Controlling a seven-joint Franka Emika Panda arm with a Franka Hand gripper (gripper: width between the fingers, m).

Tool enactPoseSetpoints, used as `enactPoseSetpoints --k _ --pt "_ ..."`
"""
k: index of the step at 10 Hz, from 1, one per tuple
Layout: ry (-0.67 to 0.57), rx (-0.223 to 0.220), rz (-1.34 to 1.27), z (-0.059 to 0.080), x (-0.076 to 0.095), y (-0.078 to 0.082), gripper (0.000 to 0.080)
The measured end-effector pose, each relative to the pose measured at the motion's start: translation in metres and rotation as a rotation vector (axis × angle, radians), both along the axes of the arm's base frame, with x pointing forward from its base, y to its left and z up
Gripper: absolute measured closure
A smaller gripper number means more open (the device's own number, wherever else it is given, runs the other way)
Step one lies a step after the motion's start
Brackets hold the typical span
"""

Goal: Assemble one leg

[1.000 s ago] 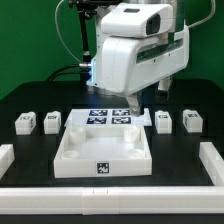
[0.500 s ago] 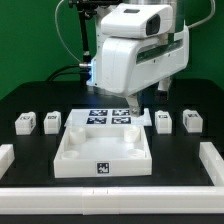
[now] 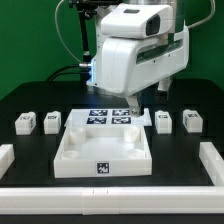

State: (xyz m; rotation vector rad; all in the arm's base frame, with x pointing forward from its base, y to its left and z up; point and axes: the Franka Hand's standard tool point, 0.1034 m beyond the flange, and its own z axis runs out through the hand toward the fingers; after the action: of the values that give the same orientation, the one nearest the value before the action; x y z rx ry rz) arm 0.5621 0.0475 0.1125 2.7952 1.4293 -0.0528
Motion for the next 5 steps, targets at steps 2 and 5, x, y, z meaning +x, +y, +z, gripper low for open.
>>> enactPoseSetpoints --k 2,5 --pt "0.0 0.0 0.009 0.0 0.0 0.0 0.0149" --pt "0.001 -0.001 0.132 -0.005 -0.02 -0.006 0.0149"
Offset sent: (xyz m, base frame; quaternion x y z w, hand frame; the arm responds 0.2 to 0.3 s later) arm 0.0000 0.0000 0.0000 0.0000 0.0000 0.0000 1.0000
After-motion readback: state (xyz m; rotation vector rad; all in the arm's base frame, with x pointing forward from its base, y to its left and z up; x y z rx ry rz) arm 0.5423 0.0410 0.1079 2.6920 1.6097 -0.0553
